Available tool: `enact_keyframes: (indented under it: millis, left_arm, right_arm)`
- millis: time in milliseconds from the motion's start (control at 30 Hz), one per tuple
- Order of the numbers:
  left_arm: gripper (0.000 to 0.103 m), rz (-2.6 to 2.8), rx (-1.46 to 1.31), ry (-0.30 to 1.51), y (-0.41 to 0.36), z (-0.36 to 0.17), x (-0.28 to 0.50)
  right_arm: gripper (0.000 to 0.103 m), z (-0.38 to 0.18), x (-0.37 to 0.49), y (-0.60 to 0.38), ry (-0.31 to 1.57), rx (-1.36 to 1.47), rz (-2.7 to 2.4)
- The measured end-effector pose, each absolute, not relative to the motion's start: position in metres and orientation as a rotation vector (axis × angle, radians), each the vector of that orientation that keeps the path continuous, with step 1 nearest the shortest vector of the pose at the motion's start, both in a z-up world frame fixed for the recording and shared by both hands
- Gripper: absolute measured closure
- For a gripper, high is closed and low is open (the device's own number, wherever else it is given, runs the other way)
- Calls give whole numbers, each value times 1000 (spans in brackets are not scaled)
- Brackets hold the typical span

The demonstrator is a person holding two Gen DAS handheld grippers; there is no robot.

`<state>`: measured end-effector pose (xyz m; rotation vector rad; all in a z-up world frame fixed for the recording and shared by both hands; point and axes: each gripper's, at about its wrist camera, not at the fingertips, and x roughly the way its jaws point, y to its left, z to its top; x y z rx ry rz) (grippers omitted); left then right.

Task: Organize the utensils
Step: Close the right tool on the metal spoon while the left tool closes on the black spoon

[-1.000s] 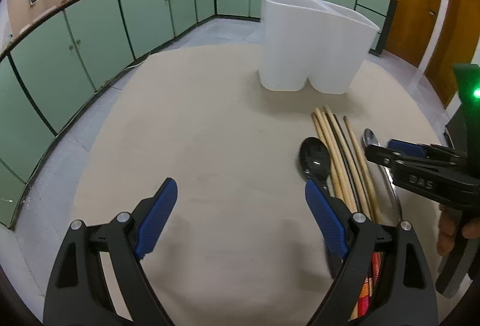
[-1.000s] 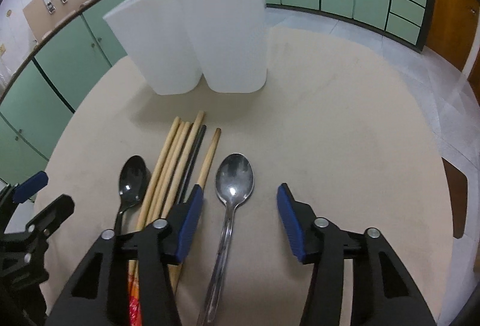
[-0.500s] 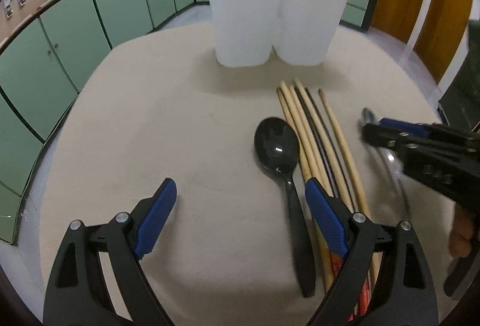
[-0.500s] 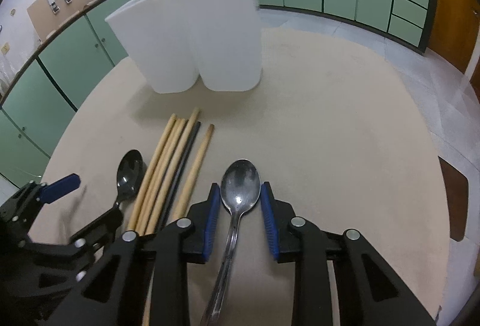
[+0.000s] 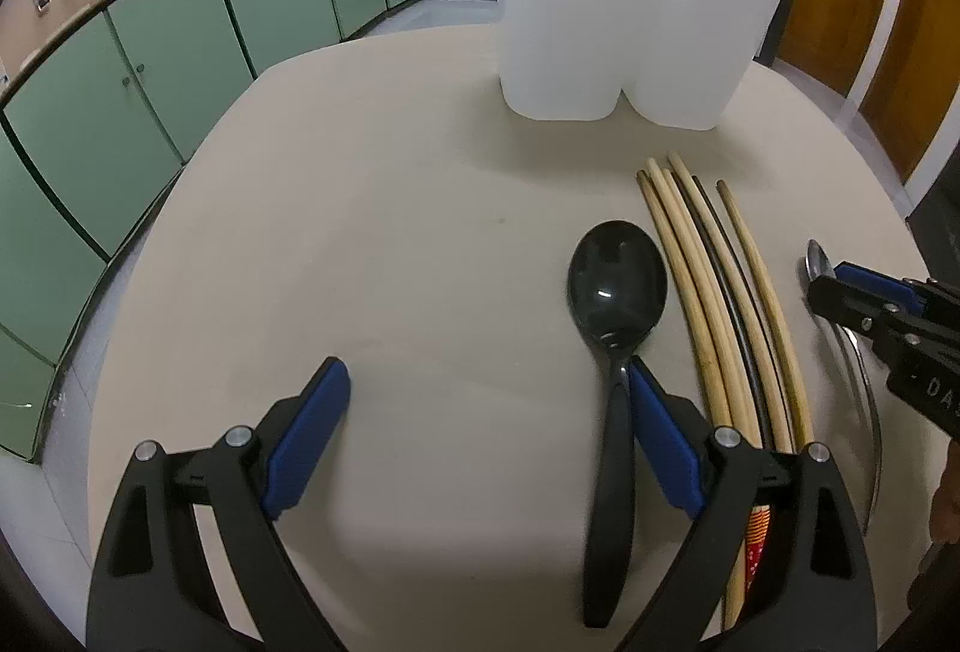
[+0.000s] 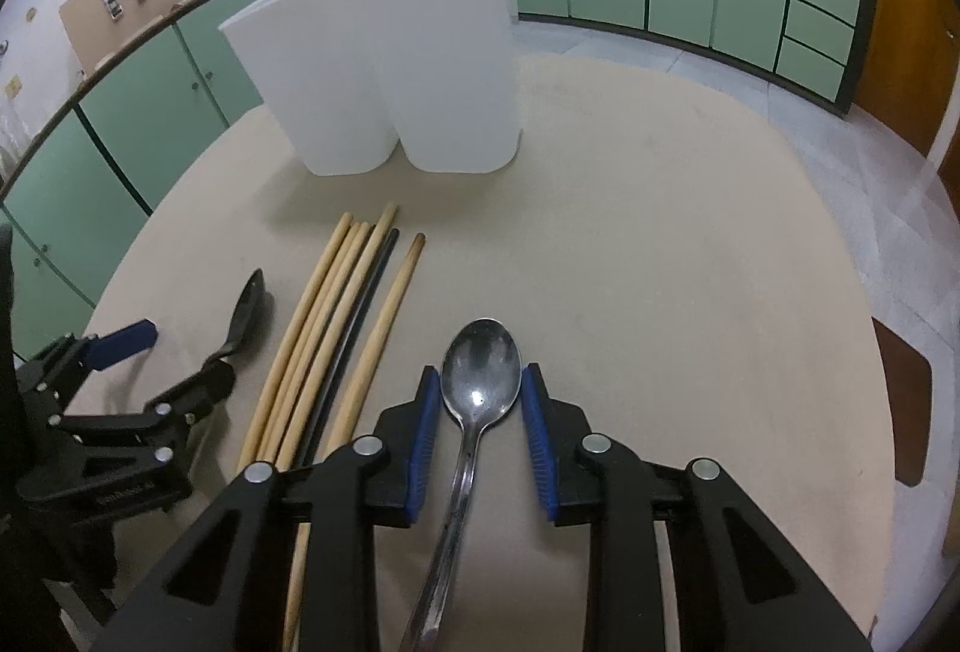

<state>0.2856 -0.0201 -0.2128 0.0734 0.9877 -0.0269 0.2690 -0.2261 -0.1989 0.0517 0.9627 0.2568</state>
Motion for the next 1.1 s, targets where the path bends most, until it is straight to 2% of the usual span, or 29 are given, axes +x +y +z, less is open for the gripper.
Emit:
enact_keyframes:
  millis: [100,267,567,767,1100]
  left_arm:
    - [16,-55,82,982,-23,-207,284]
    - [15,-82,90,973,-32,-199,302]
    - [15,-89,98,1008,-40,-202,328]
    - [14,-130,107,980,-44,-190,317]
    - [12,-96,98,1014,-40,-207,333]
  right_arm:
    - [74,-199,271,-225,964,58,259]
    - [67,-200,277,-225,971,75,270]
    - [66,-201,288,-221,995,69,271]
    - [65,-202,283,-221,999,64,277]
    - [65,-204,283,-219,997,68,276]
